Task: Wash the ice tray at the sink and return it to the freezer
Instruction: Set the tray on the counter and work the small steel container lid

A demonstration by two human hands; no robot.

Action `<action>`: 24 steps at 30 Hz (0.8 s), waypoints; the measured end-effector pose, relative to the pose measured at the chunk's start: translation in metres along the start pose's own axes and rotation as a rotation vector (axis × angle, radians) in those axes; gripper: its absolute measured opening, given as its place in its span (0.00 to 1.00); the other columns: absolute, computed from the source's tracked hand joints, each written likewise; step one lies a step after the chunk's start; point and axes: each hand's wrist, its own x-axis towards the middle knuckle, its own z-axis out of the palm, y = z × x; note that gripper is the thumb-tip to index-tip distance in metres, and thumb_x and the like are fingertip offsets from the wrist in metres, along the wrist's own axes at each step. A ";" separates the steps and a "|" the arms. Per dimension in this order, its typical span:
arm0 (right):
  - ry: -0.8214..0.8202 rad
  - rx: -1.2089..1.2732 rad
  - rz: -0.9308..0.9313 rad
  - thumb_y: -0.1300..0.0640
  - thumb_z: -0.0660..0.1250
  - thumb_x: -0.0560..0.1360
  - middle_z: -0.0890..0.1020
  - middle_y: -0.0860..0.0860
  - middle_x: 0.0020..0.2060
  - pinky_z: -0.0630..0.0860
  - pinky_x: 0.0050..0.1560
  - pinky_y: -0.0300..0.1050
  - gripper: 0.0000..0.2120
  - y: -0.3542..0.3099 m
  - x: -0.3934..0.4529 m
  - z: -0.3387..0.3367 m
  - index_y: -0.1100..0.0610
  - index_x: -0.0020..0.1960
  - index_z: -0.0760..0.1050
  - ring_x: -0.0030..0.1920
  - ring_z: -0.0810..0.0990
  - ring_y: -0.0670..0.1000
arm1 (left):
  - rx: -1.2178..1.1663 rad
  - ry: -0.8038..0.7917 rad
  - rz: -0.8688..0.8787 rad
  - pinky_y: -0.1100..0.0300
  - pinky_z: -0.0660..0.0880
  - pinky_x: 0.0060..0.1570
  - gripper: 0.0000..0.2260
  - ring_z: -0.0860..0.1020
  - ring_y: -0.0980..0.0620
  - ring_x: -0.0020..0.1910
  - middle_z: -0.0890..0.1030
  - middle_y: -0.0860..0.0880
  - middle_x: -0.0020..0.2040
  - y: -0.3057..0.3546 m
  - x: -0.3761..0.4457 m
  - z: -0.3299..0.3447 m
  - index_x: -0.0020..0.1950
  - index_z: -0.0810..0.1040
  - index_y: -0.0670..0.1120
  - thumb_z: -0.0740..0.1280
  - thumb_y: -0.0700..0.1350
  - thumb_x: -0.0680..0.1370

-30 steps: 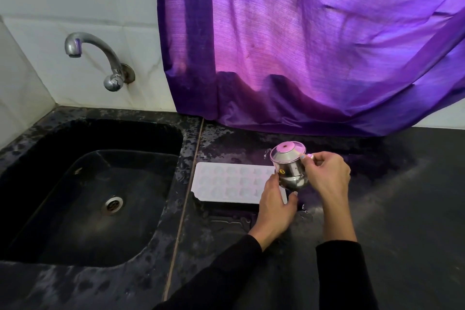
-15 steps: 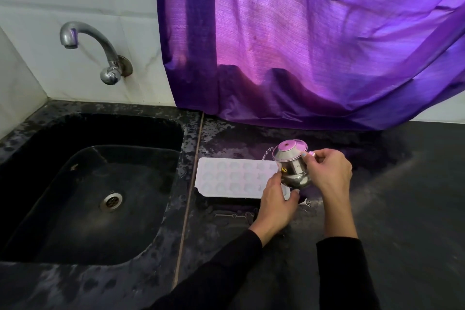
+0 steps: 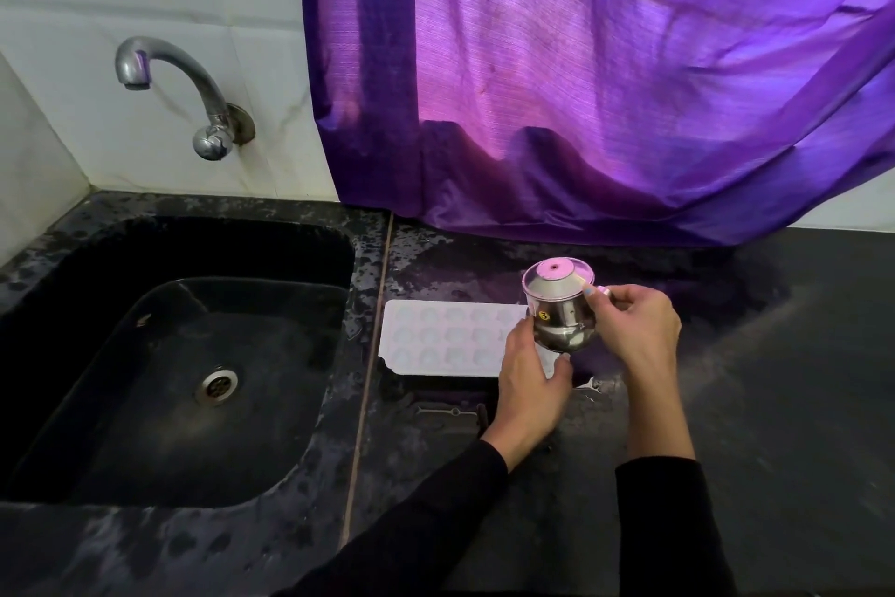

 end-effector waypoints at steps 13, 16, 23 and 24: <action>-0.017 -0.056 -0.095 0.51 0.70 0.74 0.83 0.53 0.39 0.73 0.53 0.49 0.10 -0.017 -0.011 0.015 0.57 0.46 0.81 0.49 0.80 0.57 | -0.002 -0.003 -0.059 0.66 0.64 0.60 0.22 0.69 0.52 0.67 0.68 0.51 0.65 -0.005 0.001 -0.013 0.72 0.66 0.48 0.64 0.41 0.78; -0.012 -0.058 -0.107 0.51 0.69 0.74 0.84 0.54 0.40 0.73 0.52 0.49 0.10 -0.018 -0.013 0.016 0.58 0.45 0.81 0.48 0.80 0.57 | -0.003 -0.012 -0.076 0.66 0.64 0.60 0.22 0.69 0.52 0.67 0.68 0.51 0.65 -0.006 0.001 -0.014 0.72 0.65 0.48 0.63 0.42 0.78; -0.009 -0.080 -0.096 0.50 0.69 0.74 0.84 0.55 0.42 0.72 0.51 0.48 0.11 -0.019 -0.014 0.018 0.58 0.49 0.81 0.48 0.80 0.56 | 0.000 -0.032 -0.092 0.66 0.62 0.60 0.23 0.68 0.52 0.68 0.67 0.49 0.68 -0.005 0.001 -0.017 0.73 0.64 0.47 0.63 0.41 0.78; -0.008 -0.080 -0.094 0.50 0.69 0.74 0.84 0.54 0.42 0.73 0.51 0.48 0.11 -0.019 -0.014 0.019 0.58 0.49 0.81 0.48 0.80 0.56 | 0.002 -0.035 -0.092 0.66 0.62 0.59 0.23 0.67 0.52 0.68 0.68 0.49 0.68 -0.005 0.001 -0.017 0.73 0.64 0.47 0.63 0.41 0.78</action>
